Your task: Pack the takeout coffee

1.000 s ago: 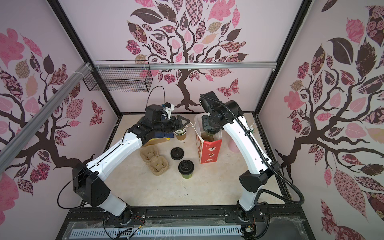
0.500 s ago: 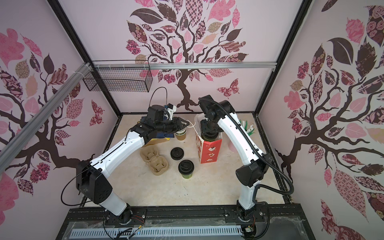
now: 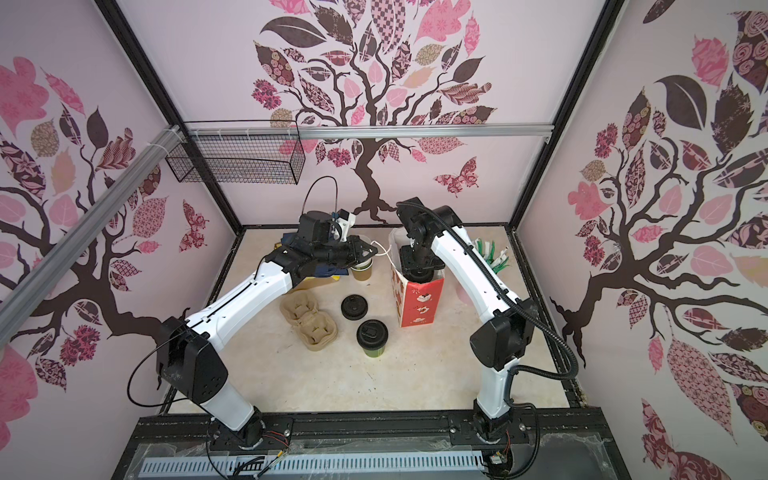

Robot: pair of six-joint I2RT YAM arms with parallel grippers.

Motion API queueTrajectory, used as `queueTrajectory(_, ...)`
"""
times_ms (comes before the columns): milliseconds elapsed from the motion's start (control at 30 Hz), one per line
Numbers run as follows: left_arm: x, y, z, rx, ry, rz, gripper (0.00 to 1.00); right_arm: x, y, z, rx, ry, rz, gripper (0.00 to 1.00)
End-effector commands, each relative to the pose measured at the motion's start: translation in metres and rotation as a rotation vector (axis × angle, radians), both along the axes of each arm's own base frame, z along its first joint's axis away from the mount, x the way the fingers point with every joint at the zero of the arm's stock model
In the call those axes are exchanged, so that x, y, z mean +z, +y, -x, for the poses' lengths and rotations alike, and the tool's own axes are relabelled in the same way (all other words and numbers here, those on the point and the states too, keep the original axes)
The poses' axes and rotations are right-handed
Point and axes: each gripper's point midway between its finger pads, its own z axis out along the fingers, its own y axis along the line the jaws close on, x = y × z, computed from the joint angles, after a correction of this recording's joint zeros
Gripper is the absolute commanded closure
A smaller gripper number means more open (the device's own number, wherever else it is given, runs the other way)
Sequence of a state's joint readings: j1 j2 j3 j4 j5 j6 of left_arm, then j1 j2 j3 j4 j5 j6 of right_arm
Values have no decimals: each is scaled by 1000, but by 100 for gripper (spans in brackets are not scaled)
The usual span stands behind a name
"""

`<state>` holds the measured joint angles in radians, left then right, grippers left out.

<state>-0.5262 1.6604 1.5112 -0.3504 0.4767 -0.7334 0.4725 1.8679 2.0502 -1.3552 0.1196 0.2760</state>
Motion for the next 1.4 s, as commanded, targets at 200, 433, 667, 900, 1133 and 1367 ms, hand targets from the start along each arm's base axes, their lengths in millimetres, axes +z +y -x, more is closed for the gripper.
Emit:
queueTrajectory(200, 23, -3, -5, -10, -52, 32, 98, -21, -8, -8, -7, 52, 37, 32)
queueTrajectory(433, 25, -4, -5, -15, -56, 34, 100, -29, -8, -10, -11, 65, 32, 32)
queueTrajectory(667, 24, -4, -3, -18, -55, 33, 100, -42, -5, -8, 0, 112, 36, 32)
queueTrajectory(900, 25, -4, -3, -20, -55, 35, 100, -53, -6, -7, 0, 137, 47, 32)
queueTrajectory(1133, 24, -4, -2, -21, -53, 33, 100, -63, -8, -8, -12, 144, 62, 32)
queueTrajectory(1367, 24, -3, -1, -22, -52, 32, 100, -73, -7, -8, -15, 156, 62, 32)
